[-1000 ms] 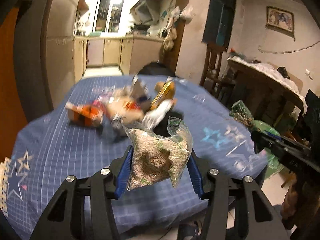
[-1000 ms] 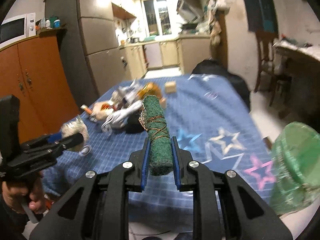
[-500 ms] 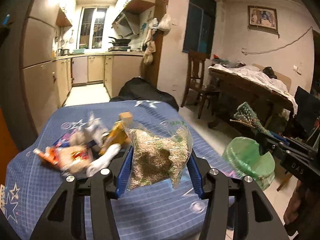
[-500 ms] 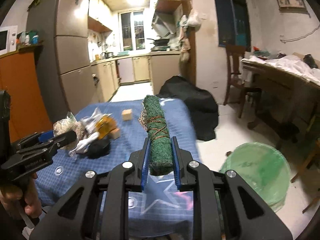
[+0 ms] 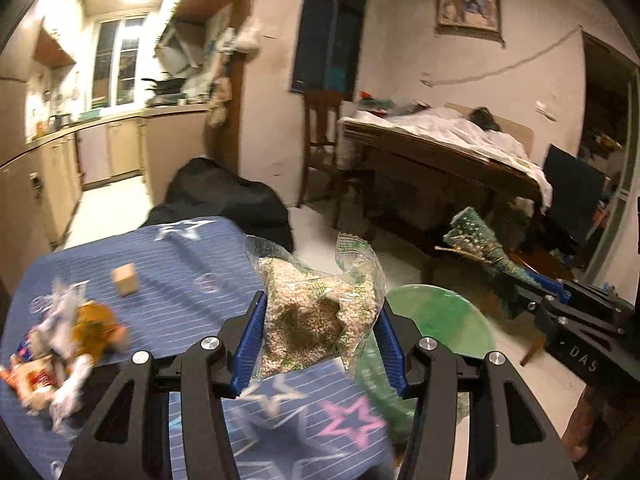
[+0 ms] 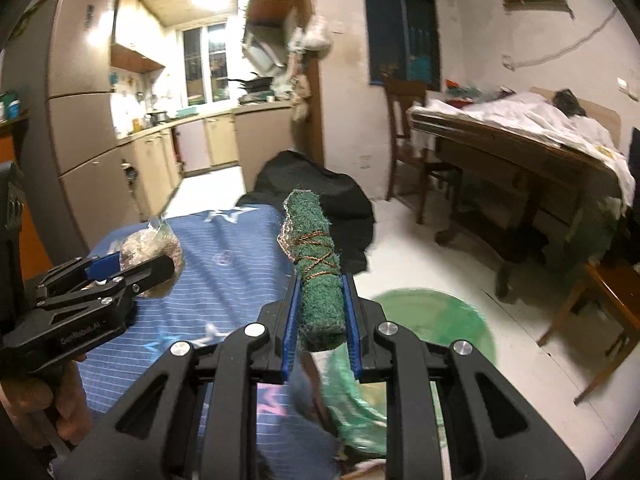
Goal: Collect trash
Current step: 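Carry the scrubber roll and grain bag with both tools over the green bin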
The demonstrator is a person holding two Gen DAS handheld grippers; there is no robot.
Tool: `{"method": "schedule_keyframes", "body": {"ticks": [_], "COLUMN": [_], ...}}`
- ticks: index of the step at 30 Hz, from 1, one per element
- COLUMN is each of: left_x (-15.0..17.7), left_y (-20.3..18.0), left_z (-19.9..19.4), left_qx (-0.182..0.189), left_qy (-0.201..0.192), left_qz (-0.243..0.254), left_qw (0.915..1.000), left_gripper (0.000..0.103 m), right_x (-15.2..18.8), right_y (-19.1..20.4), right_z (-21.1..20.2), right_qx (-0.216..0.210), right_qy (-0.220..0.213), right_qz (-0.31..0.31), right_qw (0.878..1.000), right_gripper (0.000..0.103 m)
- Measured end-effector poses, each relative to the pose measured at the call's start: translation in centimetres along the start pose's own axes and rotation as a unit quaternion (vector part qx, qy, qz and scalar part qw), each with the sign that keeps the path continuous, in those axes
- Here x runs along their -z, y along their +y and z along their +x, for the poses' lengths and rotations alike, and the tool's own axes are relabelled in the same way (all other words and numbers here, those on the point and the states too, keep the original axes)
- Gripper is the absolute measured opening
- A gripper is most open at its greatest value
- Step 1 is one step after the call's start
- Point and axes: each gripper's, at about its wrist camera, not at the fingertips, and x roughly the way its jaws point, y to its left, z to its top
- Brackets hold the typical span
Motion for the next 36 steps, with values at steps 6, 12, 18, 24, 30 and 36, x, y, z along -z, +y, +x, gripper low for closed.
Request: {"method": "schedule_keyframes", "body": {"ticks": [6,12,18,24,30,36], "left_x": [-1.9,-1.6,-0.5,1.5,3.7,4.8], "left_y": [-4.9,-7.7,-8.8,-10.5,-10.8,-10.4], "left_z": [6.2,13.1,19.6,25.2,28.5,29.6], "left_qx": [0.05,0.084,0.108,0.128,0.123,0.117], "left_qy": [0.048,0.104,0.166,0.225,0.253,0.26], "left_qz": [0.014,0.024,0.023,0.021,0.03,0.027], "left_qw": [0.9975,0.9907,0.9799,0.9658,0.9592,0.958], "left_gripper": [0.053,0.053,0.053,0.053,0.053,0.053], "right_x": [-0.2,0.7,2.3,4.1,5.0,5.4], "right_y": [-5.0,-9.8,-13.1,-14.8,-16.2,-16.9], "right_z": [2.4,4.7,7.2,10.2,11.9,12.7], "right_qx": [0.023,0.038,0.039,0.033,0.032,0.033], "right_qy": [0.058,0.116,0.169,0.224,0.244,0.25], "right_qz": [0.03,0.056,0.077,0.089,0.091,0.093], "right_qw": [0.998,0.991,0.982,0.97,0.965,0.963], "right_gripper": [0.019,0.019,0.019,0.019,0.019,0.02]}}
